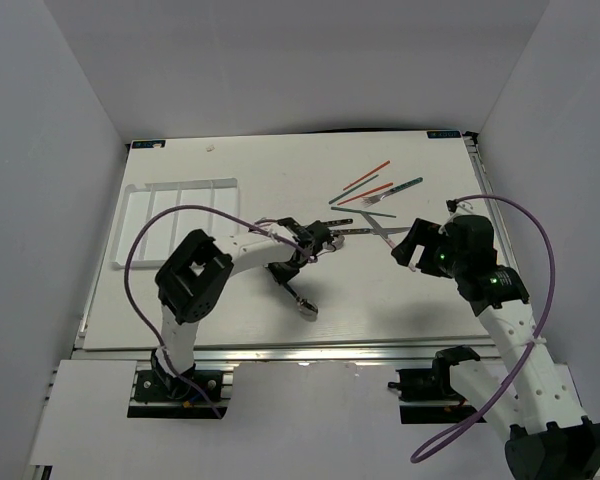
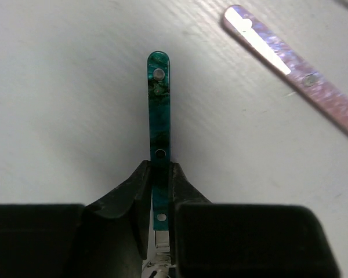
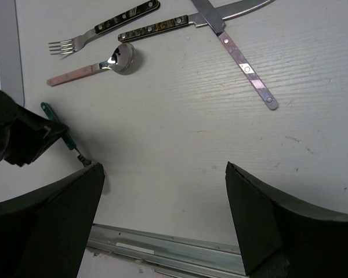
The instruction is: Sort the eating utensils into containers
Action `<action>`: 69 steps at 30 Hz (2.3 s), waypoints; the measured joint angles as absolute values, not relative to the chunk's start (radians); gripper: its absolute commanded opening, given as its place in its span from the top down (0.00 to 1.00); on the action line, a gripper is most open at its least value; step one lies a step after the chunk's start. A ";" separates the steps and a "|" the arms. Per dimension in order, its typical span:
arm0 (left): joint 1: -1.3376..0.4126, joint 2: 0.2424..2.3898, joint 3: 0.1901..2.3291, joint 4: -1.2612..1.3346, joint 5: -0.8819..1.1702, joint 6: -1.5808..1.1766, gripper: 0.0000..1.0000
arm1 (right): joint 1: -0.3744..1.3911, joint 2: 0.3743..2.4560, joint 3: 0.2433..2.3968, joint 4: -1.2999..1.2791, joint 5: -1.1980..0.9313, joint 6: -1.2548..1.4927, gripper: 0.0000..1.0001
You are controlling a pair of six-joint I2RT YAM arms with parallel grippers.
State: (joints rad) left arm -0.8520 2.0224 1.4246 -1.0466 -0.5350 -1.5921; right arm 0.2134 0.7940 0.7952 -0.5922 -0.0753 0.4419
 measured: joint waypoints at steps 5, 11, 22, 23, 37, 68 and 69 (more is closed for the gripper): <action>-0.855 1.829 1.297 -0.998 -0.579 -1.415 1.00 | 0.213 0.799 0.796 -0.592 -0.082 0.441 0.11; -0.820 1.493 1.252 -0.844 -0.677 -0.952 1.00 | 0.213 0.813 0.796 -0.571 -0.097 0.445 0.11; -0.386 1.623 1.405 -0.595 -0.433 -0.125 1.00 | 0.213 0.835 0.796 -0.532 -0.161 0.470 0.11; -0.367 1.654 1.431 -0.583 -0.413 -0.092 1.00 | 0.213 0.834 0.796 -0.532 -0.161 0.469 0.11; -0.207 1.898 1.496 -0.425 -0.191 0.015 0.88 | 0.213 0.819 0.796 -0.551 -0.160 0.452 0.11; -0.484 1.710 1.386 -0.328 0.185 0.159 0.22 | 0.213 0.839 0.796 -0.550 -0.164 0.447 0.11; -0.501 1.716 1.390 -0.339 0.224 0.181 0.26 | 0.213 0.839 0.796 -0.550 -0.165 0.446 0.11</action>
